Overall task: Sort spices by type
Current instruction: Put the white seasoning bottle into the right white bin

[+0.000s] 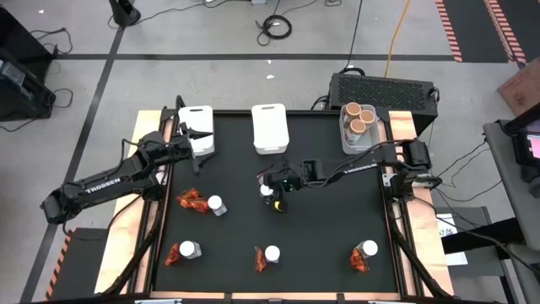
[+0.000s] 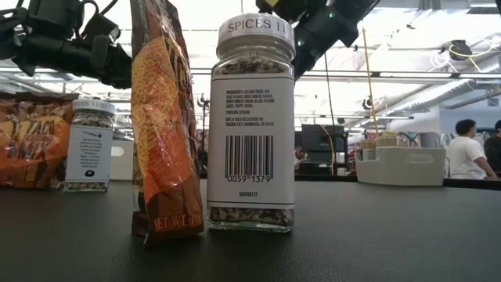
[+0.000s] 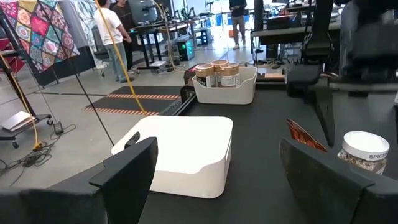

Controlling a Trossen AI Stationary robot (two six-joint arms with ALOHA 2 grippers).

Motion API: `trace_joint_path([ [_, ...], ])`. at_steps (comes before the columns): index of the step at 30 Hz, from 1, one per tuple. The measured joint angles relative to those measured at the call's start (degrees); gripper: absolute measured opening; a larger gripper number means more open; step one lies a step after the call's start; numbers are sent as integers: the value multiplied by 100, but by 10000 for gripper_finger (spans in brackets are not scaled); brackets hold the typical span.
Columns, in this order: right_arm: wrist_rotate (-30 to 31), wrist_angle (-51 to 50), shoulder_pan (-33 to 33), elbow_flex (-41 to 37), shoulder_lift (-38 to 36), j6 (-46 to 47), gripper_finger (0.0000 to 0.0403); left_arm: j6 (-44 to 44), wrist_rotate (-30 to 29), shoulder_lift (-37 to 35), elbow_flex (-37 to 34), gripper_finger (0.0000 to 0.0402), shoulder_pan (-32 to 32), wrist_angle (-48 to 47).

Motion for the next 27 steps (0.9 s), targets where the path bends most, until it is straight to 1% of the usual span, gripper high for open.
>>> trace_joint_path([
  [5,-3,28,2,-4,173,22,329,0,0,0,0,338,0,3],
  [27,3,25,2,-4,178,107,329,-4,0,0,0,338,0,-12],
])
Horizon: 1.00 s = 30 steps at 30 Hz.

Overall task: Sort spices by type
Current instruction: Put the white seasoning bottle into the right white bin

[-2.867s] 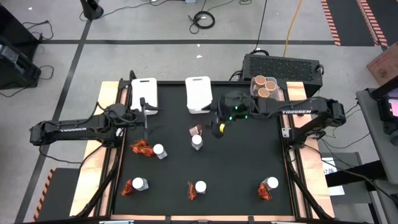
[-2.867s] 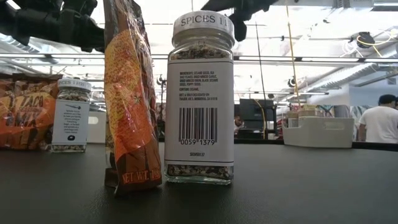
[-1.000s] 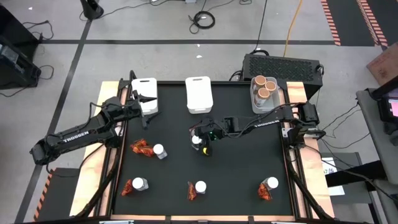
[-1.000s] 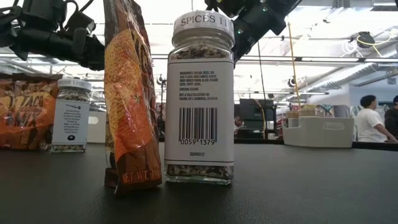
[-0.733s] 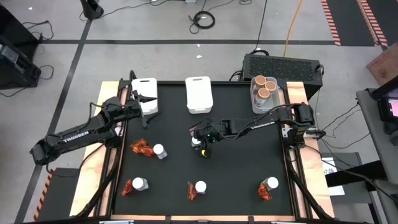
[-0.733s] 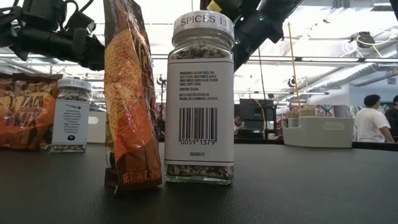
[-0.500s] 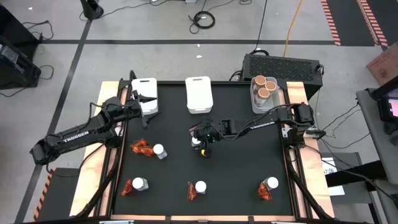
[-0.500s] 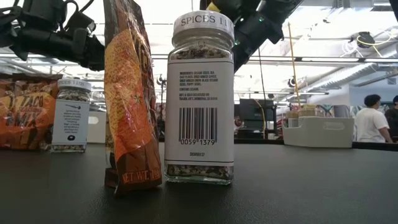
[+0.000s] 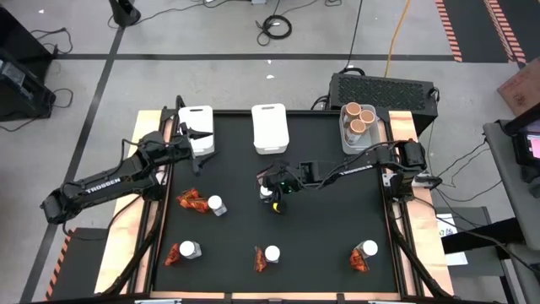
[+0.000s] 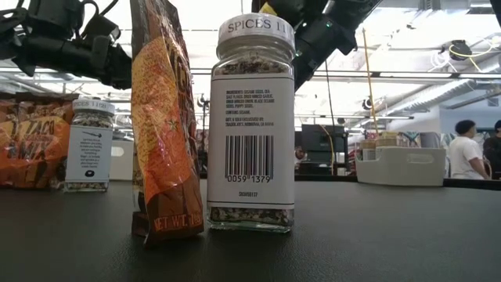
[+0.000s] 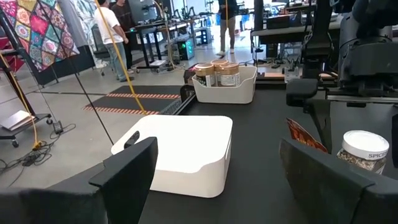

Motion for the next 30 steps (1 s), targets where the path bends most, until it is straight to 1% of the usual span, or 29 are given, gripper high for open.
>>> trace_joint_path([
  [6,0,0,0,0,-2,0,328,2,0,0,-2,338,0,0],
  [10,1,0,0,0,-4,0,313,0,0,0,-2,338,0,-4],
  [14,2,-1,0,0,-4,0,278,2,0,0,-2,338,0,-4],
  [21,15,-78,2,44,-37,-2,191,2,0,0,-2,338,0,-2],
  [25,-165,-343,-1,413,-37,-23,188,2,0,0,-2,338,0,-2],
  [30,-394,-1042,2,1237,-42,-275,193,2,0,0,-2,338,0,-2],
])
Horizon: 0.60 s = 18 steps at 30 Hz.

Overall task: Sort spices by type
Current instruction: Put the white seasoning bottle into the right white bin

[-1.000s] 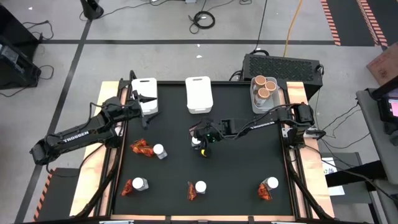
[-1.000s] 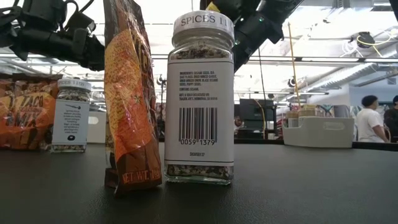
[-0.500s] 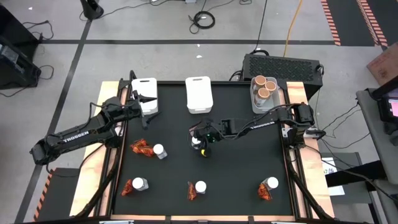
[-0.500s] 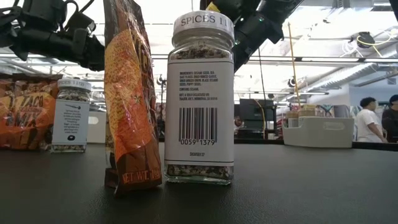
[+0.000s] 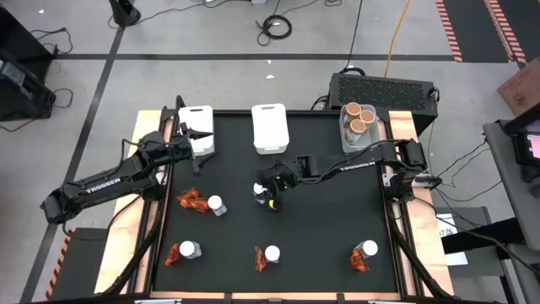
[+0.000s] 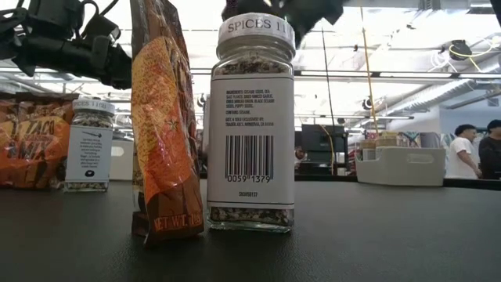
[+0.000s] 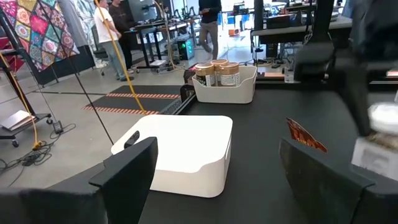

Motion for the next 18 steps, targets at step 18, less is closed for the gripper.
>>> trace_joint_path([
  [18,-323,-1063,-1590,2044,-3,-1970,203,2,0,0,0,338,0,-1],
])
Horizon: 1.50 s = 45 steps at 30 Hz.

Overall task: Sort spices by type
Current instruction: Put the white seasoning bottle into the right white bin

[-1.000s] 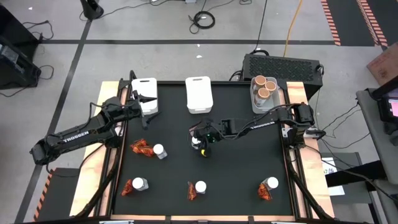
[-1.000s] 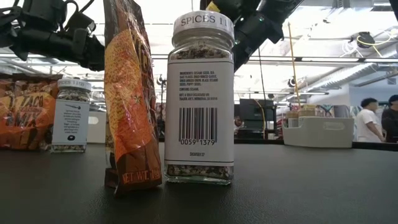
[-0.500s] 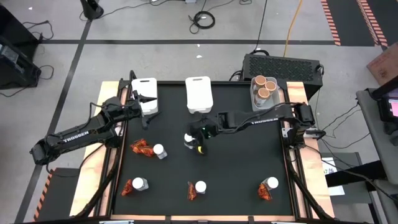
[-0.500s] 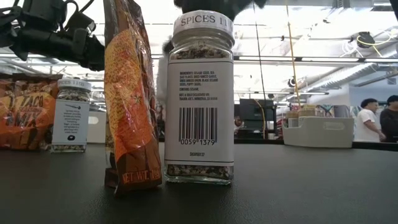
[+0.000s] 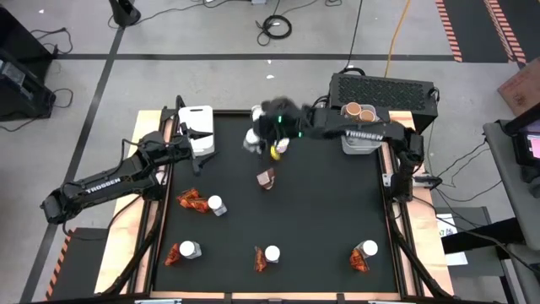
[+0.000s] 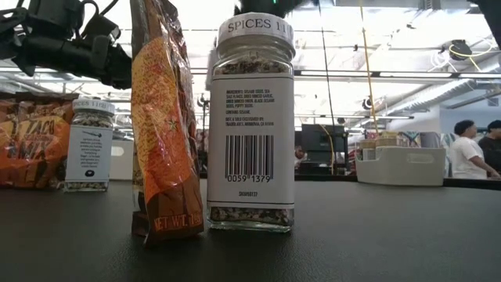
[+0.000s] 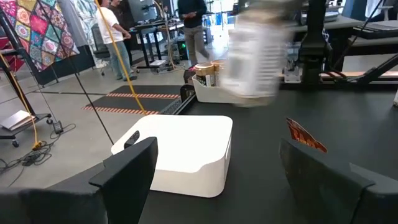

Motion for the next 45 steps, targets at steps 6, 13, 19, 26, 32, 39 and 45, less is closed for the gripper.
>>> trace_joint_path([
  [6,-50,216,-862,0,158,366,203,0,0,1,0,338,0,-1],
  [13,-147,236,-1482,-2,771,823,203,0,0,0,0,338,-2,-1],
  [19,196,458,-1781,-3,1137,1391,203,4,0,2,0,338,0,1],
  [26,288,252,-1941,-4,1460,1870,203,6,-1,0,0,338,0,-1],
  [32,293,190,-2016,-6,1700,2119,203,7,0,2,0,338,0,-3],
  [39,309,153,-2093,-2,1755,2290,203,7,0,0,0,338,0,-3],
  [45,286,158,-2084,-2,1750,2240,214,7,0,2,0,338,-1,-3],
])
